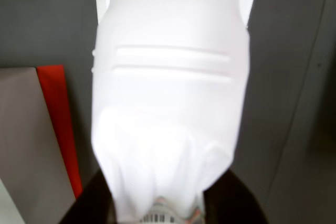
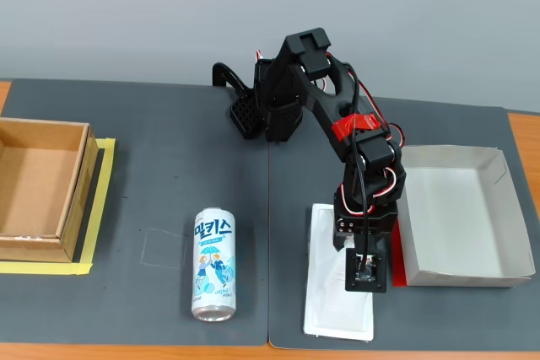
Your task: Pick the sandwich and put it in the gray box
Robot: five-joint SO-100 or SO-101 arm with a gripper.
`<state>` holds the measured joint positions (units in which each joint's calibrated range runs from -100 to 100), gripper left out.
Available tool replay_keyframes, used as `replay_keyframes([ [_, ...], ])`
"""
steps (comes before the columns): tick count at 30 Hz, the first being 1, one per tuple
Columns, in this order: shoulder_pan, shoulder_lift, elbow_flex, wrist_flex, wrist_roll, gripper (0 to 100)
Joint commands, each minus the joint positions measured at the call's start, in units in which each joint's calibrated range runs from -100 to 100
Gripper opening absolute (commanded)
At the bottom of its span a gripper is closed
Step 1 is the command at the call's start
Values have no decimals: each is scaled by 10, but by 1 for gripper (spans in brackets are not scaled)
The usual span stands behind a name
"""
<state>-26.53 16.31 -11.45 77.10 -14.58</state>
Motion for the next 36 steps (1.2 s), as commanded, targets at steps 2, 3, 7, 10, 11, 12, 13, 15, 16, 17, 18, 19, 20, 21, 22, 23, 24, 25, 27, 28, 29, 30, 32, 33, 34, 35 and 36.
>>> replay_keyframes([
  [2, -4, -2, -13, -3, -1, 2],
  [3, -3, -2, -13, -1, -1, 2],
  [7, -3, -13, -13, 3, 3, 2],
  [10, -6, -41, -14, 19, 8, 2],
  [11, -6, -53, -14, 28, 8, 2],
  [12, -6, -63, -14, 39, 8, 2],
  [13, -6, -73, -14, 47, 8, 2],
  [15, -6, -91, -14, 64, 8, 2],
  [16, -6, -99, -13, 72, 8, 2],
  [17, -6, -107, -13, 77, 8, 2],
  [18, -5, -117, -13, 82, 8, 2],
  [19, -4, -128, -13, 88, 8, 2],
  [20, -3, -141, -14, 94, 8, 2],
  [21, -3, -153, -14, 100, 8, 2],
  [22, -2, -165, -14, 105, 8, 2],
  [23, -2, -178, -15, 111, 7, 2],
  [24, -2, -189, -17, 117, 7, 2],
  [25, -2, -199, -18, 123, 7, 2],
  [27, -1, -217, -23, 136, 6, 2],
  [28, -1, -225, -23, 142, 5, 2],
  [29, -1, -232, -23, 148, 4, 2],
  [30, -3, -241, -23, 154, 4, 2],
  [32, -7, -259, -23, 164, 2, 2],
  [33, -9, -269, -23, 167, -3, 2],
  [34, -13, -279, -23, 173, -12, 2],
  [35, -19, -288, -23, 175, -20, 2],
  [36, -25, -300, -23, 176, -25, 2],
])
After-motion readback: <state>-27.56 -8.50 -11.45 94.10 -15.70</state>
